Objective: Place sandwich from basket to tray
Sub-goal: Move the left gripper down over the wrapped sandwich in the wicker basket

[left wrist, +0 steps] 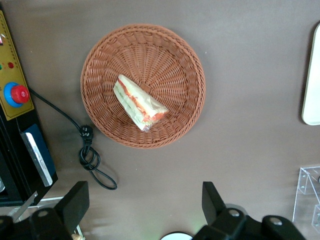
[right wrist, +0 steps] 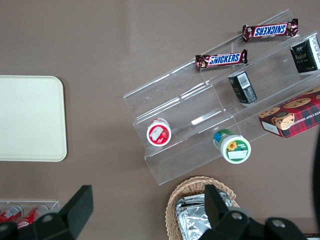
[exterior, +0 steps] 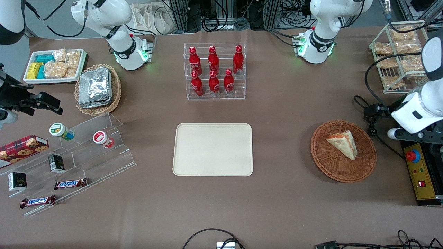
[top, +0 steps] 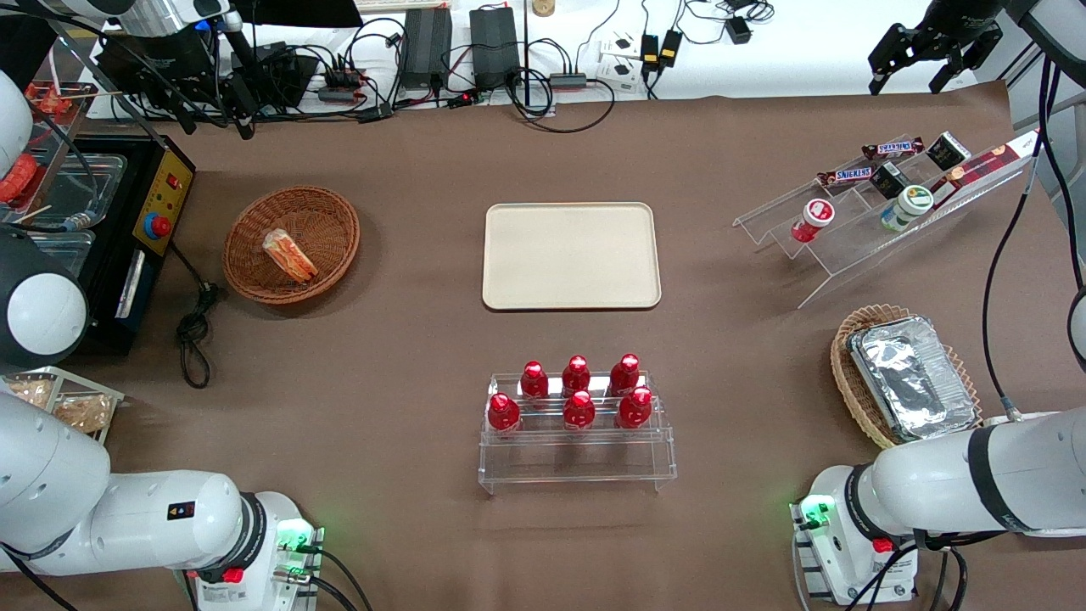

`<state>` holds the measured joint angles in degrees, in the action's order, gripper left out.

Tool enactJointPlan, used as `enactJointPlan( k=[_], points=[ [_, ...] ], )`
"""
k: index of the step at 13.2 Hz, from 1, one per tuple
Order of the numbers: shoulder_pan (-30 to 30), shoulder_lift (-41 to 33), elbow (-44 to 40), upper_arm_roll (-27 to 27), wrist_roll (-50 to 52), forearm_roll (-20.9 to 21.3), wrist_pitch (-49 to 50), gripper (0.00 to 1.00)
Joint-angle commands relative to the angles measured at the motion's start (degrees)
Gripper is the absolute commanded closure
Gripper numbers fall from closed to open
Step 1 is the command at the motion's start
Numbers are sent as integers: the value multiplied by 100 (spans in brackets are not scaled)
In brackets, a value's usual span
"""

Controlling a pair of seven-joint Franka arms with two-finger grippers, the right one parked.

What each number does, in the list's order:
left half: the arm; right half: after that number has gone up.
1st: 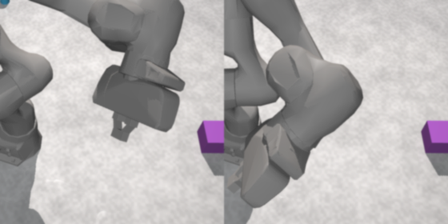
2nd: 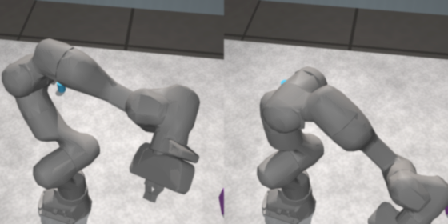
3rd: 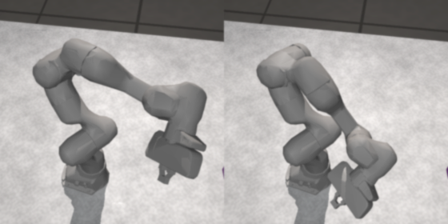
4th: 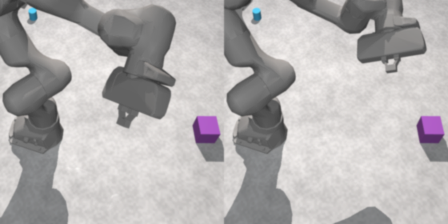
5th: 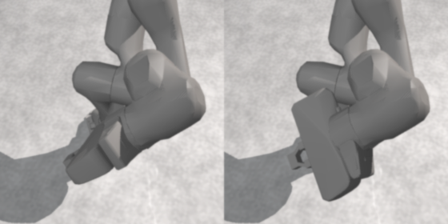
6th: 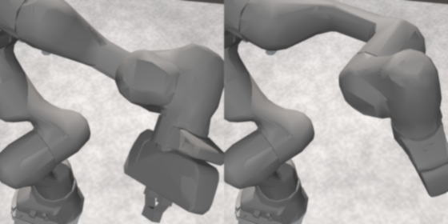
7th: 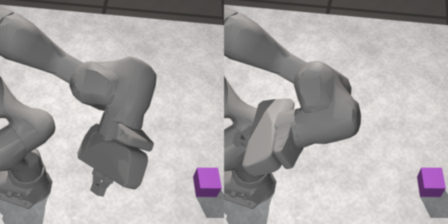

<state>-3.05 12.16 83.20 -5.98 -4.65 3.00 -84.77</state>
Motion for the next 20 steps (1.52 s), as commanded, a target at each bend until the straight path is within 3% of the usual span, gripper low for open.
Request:
enactJointPlan(
  k=[1,5,11,18,20],
  points=[
    [-11,138,-313,-17,-36,-54,172,0],
    [-11,243,-208,-26,199,-1,224,0],
    [-231,155,819,35,2447,-168,-319,0],
    [-257,-222,3016,35,4988,-116,-3033,0],
    [-257,-57,3499,27,5464,103,-3587,0]
  ],
)
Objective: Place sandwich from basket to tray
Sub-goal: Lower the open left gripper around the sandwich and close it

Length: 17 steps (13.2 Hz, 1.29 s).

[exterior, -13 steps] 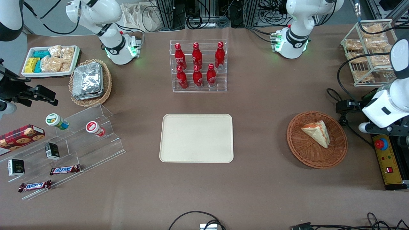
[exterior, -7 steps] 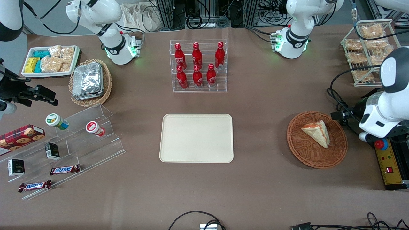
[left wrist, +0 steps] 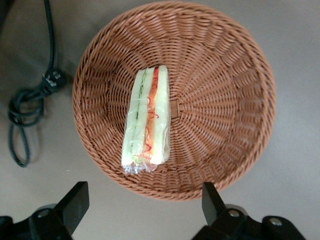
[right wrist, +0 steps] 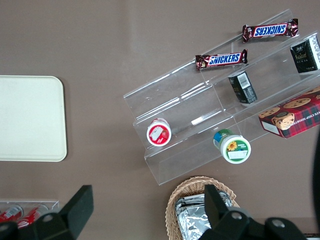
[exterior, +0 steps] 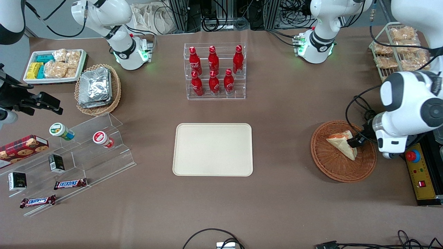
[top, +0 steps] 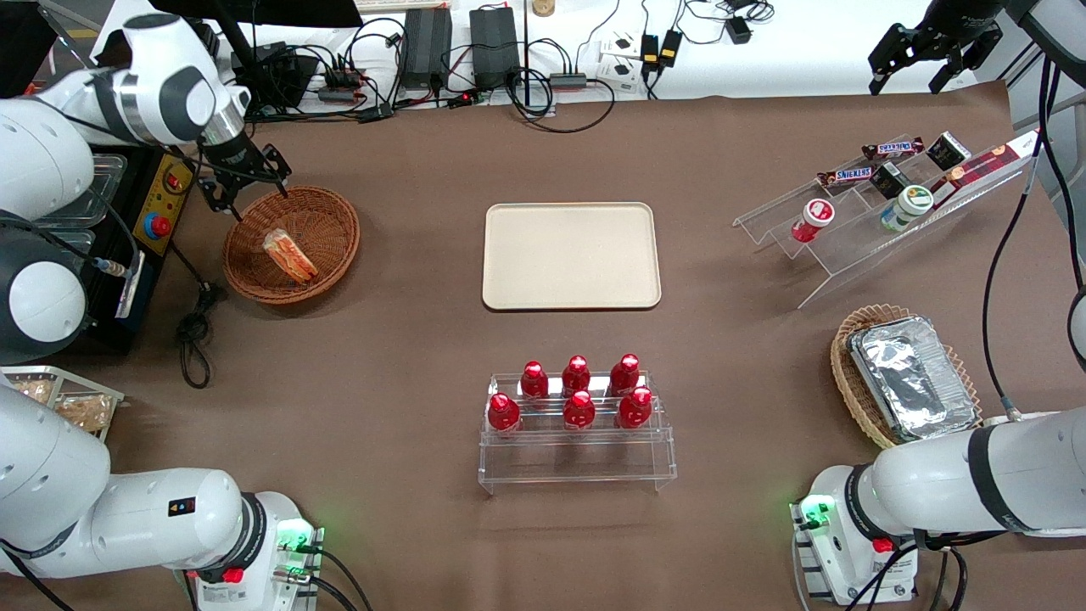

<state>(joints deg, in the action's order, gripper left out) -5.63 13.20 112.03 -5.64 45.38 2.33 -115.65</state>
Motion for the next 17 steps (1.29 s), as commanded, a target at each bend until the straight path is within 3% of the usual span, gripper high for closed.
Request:
enactJointPlan(
  k=[1,10,11,12,13,14,17],
  points=[
    [0,-151,871,-8,741,302,-885,0],
    [-70,447,1058,10,1533,391,-1847,0],
    [-79,543,954,10,1831,391,-1856,5],
    [-79,587,900,10,2025,408,-1856,37],
    [-70,579,909,10,2045,409,-1847,75],
    [-70,561,909,1,2036,417,-1847,100],
    [-79,509,778,-16,1931,417,-1768,100]
  ],
)
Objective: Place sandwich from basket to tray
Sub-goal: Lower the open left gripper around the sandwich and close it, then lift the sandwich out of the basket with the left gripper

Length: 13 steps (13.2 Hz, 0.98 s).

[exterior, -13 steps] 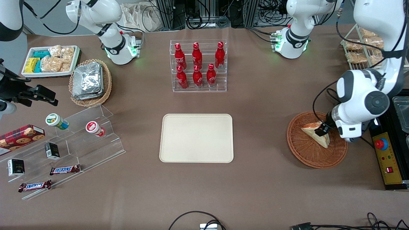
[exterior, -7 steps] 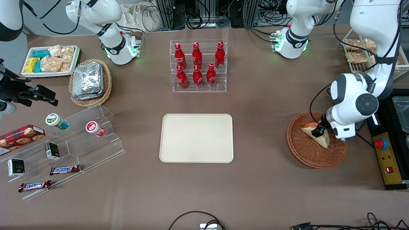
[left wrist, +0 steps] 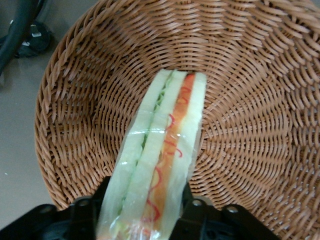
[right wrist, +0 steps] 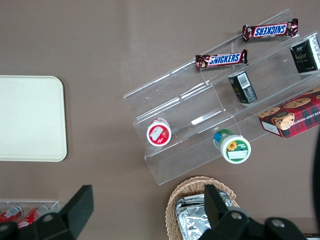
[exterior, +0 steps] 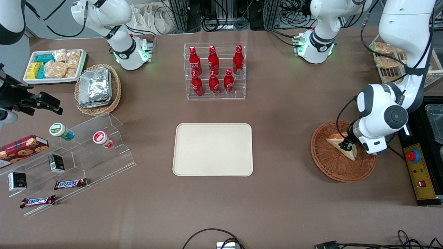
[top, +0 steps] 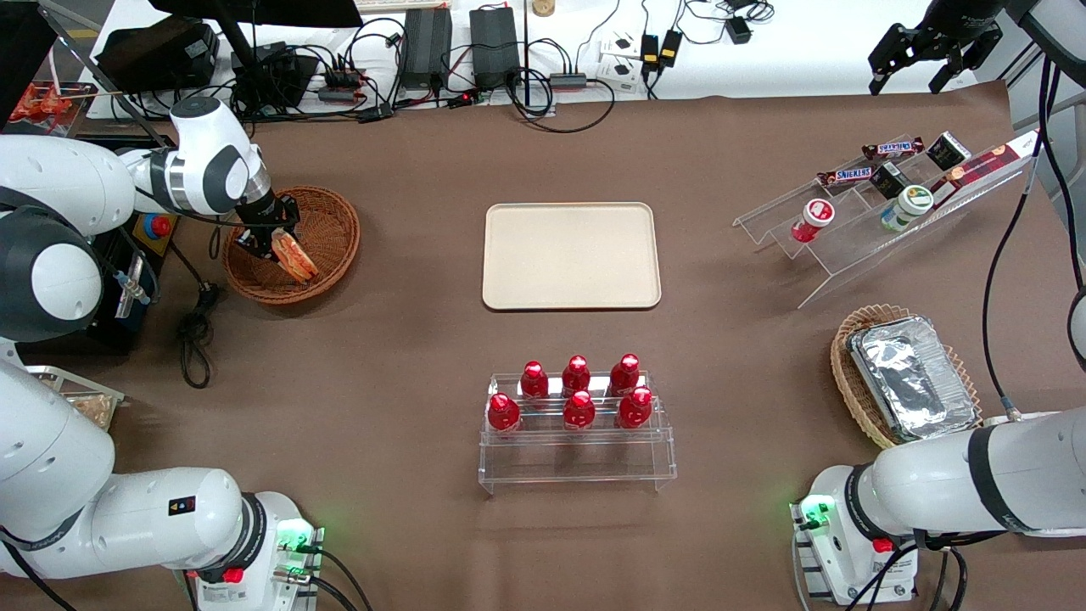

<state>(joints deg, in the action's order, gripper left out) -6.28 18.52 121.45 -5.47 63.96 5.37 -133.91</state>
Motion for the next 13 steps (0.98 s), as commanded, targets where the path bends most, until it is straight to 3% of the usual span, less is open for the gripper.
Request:
enactJointPlan(
  k=[1,3,8,13],
  points=[
    [-14,-85,-287,-50,-136,104,240,100],
    [-23,-86,-821,-77,-567,87,994,100],
    [91,-77,-2439,-673,-2773,-97,2903,100],
    [485,431,-3583,-1745,-2758,-177,3345,100]
  ],
)
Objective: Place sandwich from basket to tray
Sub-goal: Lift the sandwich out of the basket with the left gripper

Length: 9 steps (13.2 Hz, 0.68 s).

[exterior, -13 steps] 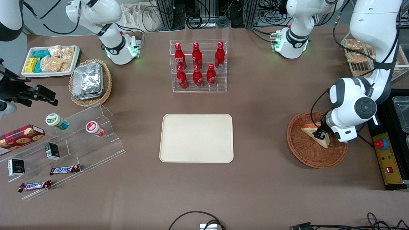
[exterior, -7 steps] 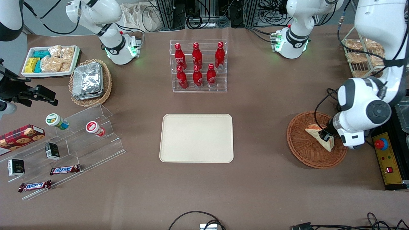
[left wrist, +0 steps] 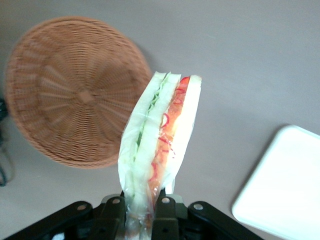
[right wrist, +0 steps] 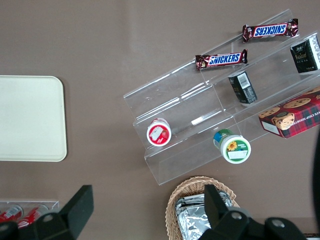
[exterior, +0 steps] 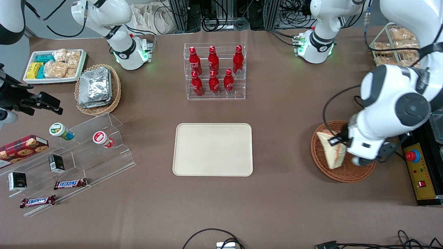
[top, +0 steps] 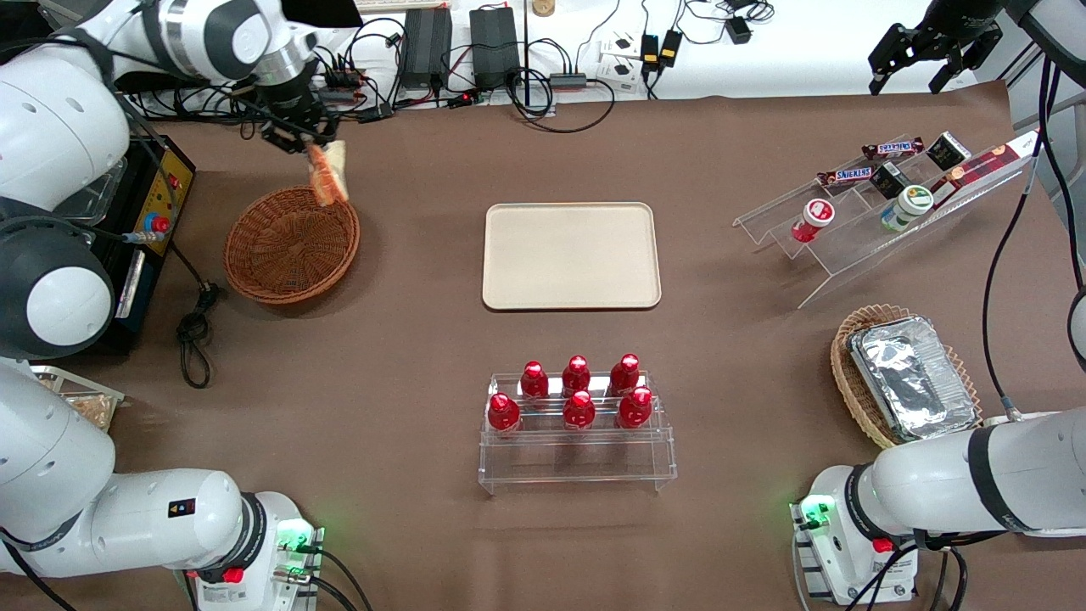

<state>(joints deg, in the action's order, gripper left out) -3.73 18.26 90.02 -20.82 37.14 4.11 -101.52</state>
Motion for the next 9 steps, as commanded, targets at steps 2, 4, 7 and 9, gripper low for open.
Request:
enactJointPlan(
  k=[2,4,7,9],
  points=[
    [800,1019,-896,-247,47,-7,63,100],
    [1320,1765,-1493,-230,537,37,-182,100],
    [1997,2584,-1830,-203,1154,537,-963,100],
    [2296,2919,-1838,-195,1348,661,-1264,100]
  ],
)
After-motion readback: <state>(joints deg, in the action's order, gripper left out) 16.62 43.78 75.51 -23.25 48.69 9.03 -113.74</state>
